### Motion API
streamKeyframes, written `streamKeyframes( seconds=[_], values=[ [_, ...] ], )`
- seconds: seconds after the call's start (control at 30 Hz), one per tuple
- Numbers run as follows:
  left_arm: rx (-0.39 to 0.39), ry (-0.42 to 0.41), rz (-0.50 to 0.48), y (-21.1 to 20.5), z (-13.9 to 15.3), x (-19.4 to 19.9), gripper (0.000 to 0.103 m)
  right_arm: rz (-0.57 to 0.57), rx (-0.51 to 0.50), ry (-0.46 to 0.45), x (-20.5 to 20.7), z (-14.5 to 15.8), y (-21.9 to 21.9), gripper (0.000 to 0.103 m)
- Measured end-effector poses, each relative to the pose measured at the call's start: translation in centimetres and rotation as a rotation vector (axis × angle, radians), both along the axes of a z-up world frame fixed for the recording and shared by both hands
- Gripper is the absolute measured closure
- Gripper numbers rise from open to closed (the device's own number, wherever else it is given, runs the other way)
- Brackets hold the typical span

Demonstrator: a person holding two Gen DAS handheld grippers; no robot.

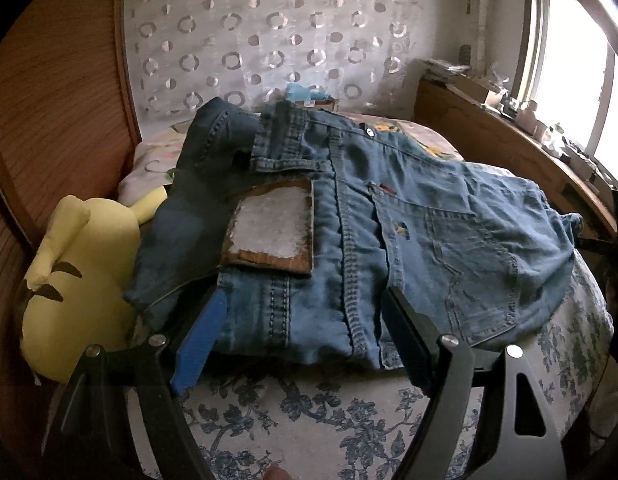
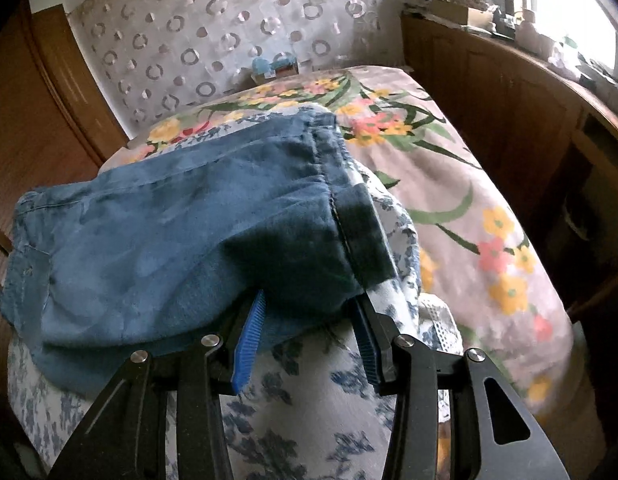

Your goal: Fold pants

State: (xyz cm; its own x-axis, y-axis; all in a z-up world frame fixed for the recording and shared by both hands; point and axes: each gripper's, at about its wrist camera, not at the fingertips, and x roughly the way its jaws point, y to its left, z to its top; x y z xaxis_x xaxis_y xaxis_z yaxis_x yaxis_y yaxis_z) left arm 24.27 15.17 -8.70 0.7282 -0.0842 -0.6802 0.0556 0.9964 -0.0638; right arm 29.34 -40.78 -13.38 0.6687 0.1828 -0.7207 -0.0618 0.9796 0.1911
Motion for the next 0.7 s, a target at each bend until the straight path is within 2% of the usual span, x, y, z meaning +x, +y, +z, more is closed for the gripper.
streamKeyframes(
  seconds=[0.13,0.27,0.3,0.53,0.7],
  values=[
    [-0.003,0.004,0.008,0.3,-0.3,-0.1,0.022,0.035,-0.028,-0.007,0.7,-0.2,1.0,0.061],
    [-0.01,0.009,0.022,0.7,-0.7,-0.3,0.024,0.066,-0.048,-0.025,0.9,-0.1,1.4,0.093],
    [-0.013,0.011,0.024,0.7,-0.8,-0.3,0.025,0.077,-0.05,-0.033,0.8,-0.1,1.4,0.097],
    [0.011,0.024,0.063,1.5,-1.1,-0.5,0.027,0.087,-0.074,-0.171,-1.5,1.4,1.2,0.1],
    [-0.004,0.035,0.081,2.1,-1.7,-0.3,0.027,0.099,-0.092,-0.183,-2.4,0.6,1.3,0.1]
  ],
)
